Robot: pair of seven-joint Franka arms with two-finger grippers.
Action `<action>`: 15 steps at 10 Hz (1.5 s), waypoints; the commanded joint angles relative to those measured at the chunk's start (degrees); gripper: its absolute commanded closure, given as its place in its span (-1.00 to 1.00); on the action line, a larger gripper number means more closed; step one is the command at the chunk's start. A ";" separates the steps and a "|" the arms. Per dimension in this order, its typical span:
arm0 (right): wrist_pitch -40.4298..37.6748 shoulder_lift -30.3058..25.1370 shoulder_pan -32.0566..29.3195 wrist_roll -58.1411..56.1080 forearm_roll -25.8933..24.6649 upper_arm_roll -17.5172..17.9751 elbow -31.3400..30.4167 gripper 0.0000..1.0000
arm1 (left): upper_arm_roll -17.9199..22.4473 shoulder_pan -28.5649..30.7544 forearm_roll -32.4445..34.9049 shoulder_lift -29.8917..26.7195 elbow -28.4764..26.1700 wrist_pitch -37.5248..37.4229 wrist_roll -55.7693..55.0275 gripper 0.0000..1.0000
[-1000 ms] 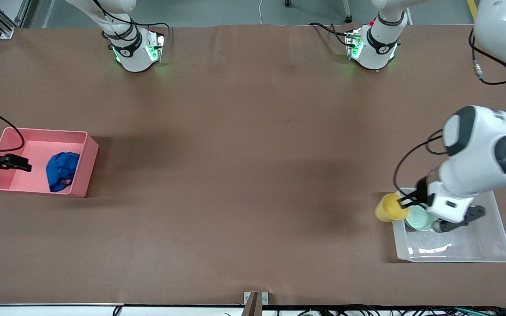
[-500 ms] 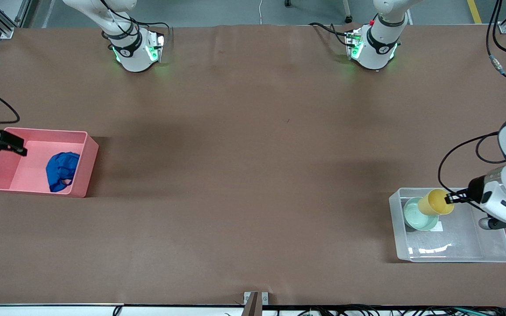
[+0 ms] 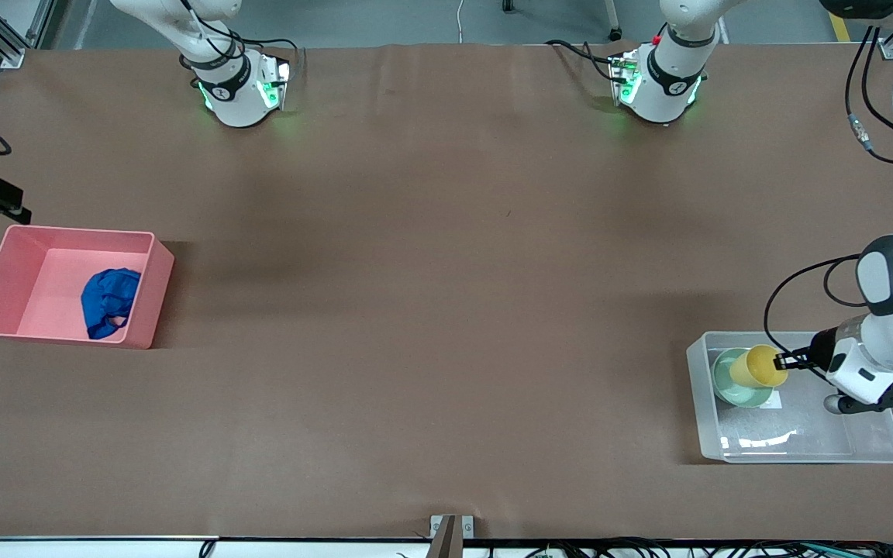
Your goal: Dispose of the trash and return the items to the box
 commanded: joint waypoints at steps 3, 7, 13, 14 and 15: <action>0.08 -2.64 4.47 4.81 0.02 -0.11 -2.53 -0.99 | -0.29 0.32 5.09 3.03 -0.87 2.61 -2.03 0.26; 0.17 -2.37 4.47 4.81 0.02 -0.11 -2.70 -0.99 | -2.13 0.76 4.56 -5.20 -0.61 -0.81 -0.98 -1.00; 0.78 -2.02 3.94 4.81 0.02 -0.29 -2.53 -1.00 | -6.43 0.59 -4.31 -23.15 2.72 -17.73 -0.12 -1.00; 0.87 -2.02 3.85 4.81 0.02 -0.37 -2.44 -1.00 | -8.27 0.59 -4.31 -24.12 5.69 -22.39 0.42 -1.00; 0.96 -1.93 3.85 4.81 0.02 -0.46 -2.44 -1.00 | -9.42 0.59 -4.40 -24.65 7.20 -24.53 0.51 -1.00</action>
